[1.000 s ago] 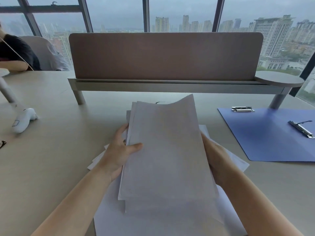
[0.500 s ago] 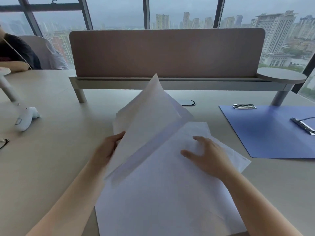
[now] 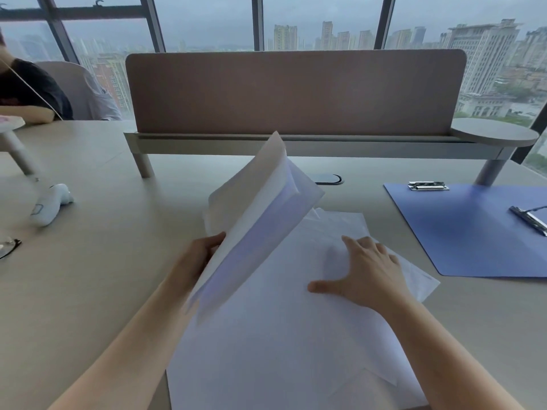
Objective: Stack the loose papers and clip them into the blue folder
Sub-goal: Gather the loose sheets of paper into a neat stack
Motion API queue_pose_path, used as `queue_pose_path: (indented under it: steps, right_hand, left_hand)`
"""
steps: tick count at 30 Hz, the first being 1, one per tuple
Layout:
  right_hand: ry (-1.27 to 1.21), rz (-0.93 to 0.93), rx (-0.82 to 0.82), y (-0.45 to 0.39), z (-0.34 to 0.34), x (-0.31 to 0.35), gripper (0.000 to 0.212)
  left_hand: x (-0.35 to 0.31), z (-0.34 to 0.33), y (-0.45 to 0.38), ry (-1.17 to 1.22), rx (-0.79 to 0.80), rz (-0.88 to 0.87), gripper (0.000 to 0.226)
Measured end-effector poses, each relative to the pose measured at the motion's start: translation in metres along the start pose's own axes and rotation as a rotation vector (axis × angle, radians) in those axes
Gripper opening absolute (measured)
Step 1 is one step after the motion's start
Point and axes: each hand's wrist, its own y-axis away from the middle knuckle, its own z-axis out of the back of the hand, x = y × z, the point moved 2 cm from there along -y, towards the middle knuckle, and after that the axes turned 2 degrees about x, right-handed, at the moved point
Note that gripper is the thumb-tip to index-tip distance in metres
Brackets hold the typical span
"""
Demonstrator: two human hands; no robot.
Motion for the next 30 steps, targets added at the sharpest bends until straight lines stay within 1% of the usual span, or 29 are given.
queue_pose_path:
  steps: [2, 3, 5, 6, 7, 8, 9, 10, 11, 12, 13, 16, 18, 22, 26, 28, 30]
  right_hand:
    - [-0.008, -0.001, 0.0, 0.002, 0.004, 0.001, 0.125]
    - [-0.013, 0.001, 0.006, 0.003, 0.005, 0.001, 0.114]
    - [-0.039, 0.005, 0.003, 0.003, 0.007, 0.0, 0.077]
    - [-0.049, 0.008, -0.013, 0.003, 0.007, -0.001, 0.059]
    - [-0.042, 0.011, -0.022, 0.002, 0.007, -0.002, 0.047]
    - [-0.018, 0.015, -0.018, 0.002, 0.006, -0.003, 0.041]
    - [0.009, 0.019, -0.005, 0.002, 0.003, -0.004, 0.044]
    - [0.033, 0.026, 0.015, 0.002, 0.002, -0.005, 0.051]
    - [0.049, 0.034, 0.028, 0.002, 0.001, -0.006, 0.059]
    - [0.059, 0.039, 0.031, 0.001, 0.0, -0.008, 0.065]
    - [0.057, 0.048, 0.022, 0.001, 0.001, -0.009, 0.068]
    - [-0.009, 0.054, 0.014, 0.002, 0.002, -0.01, 0.073]
    - [-0.045, 0.048, 0.028, 0.002, 0.001, -0.011, 0.074]
    - [-0.105, 0.042, 0.045, -0.003, -0.006, -0.015, 0.072]
    - [-0.141, 0.027, 0.019, -0.006, -0.008, -0.016, 0.071]
    - [-0.155, 0.03, 0.007, -0.006, -0.008, -0.016, 0.069]
    - [-0.158, 0.035, 0.004, -0.005, -0.009, -0.016, 0.069]
  left_hand:
    - [0.002, 0.002, -0.005, 0.031, 0.024, -0.06, 0.019]
    - [0.002, 0.004, -0.008, 0.033, 0.022, -0.093, 0.018]
    - [-0.001, 0.0, -0.003, -0.029, 0.06, -0.125, 0.016]
    - [0.0, -0.001, -0.001, -0.104, 0.106, -0.131, 0.016]
    - [0.0, -0.002, 0.001, -0.194, 0.148, -0.136, 0.017]
    - [0.0, -0.003, 0.003, -0.288, 0.193, -0.139, 0.019]
    - [0.0, -0.001, 0.004, -0.401, 0.218, -0.146, 0.023]
    - [-0.001, -0.001, 0.005, -0.52, 0.231, -0.159, 0.027]
    - [-0.002, 0.001, 0.005, -0.625, 0.233, -0.17, 0.026]
    - [-0.003, 0.001, 0.006, -0.706, 0.241, -0.18, 0.02]
    - [-0.005, 0.0, 0.008, -0.777, 0.249, -0.182, 0.017]
    - [-0.008, -0.004, 0.009, -0.951, 0.298, -0.195, 0.02]
    - [-0.008, -0.008, 0.01, -1.048, 0.293, -0.193, 0.021]
    - [-0.009, -0.017, 0.012, -1.304, 0.174, -0.221, 0.027]
    - [-0.011, -0.02, 0.015, -1.346, 0.165, -0.201, 0.026]
    - [-0.012, -0.02, 0.018, -1.32, 0.175, -0.207, 0.029]
    - [-0.012, -0.018, 0.018, -1.264, 0.217, -0.203, 0.029]
